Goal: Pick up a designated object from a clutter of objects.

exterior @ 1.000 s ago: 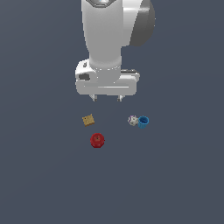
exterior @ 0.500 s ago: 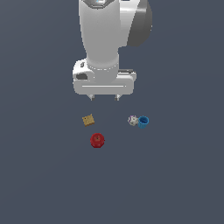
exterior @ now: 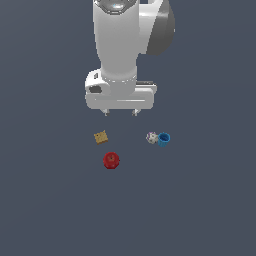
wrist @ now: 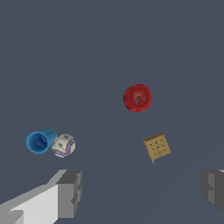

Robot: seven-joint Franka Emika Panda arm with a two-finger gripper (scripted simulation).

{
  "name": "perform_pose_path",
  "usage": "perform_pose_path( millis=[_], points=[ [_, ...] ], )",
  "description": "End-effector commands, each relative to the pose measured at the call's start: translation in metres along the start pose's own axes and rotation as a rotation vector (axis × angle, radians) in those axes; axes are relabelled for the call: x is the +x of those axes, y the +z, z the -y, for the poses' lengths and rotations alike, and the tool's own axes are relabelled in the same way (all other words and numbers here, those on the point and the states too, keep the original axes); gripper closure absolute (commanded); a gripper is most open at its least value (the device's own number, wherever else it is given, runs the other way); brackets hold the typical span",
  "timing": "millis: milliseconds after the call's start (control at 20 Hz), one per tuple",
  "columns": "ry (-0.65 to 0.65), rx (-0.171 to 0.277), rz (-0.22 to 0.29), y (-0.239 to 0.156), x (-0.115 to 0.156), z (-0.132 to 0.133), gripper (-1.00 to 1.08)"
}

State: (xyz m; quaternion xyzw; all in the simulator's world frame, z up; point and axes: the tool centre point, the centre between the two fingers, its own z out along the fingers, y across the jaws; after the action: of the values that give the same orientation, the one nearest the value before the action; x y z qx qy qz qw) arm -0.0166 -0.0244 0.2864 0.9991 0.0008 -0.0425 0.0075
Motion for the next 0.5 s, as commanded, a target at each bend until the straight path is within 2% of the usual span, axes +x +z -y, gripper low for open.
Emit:
perform_pose_path(
  millis=[0,450],
  points=[
    [0.002,-0.002,-0.002,0.007,0.001,0.005,-0.92],
    [0.022,-0.011,-0.02,0.051,0.002,0.038,-0.92]
  ],
)
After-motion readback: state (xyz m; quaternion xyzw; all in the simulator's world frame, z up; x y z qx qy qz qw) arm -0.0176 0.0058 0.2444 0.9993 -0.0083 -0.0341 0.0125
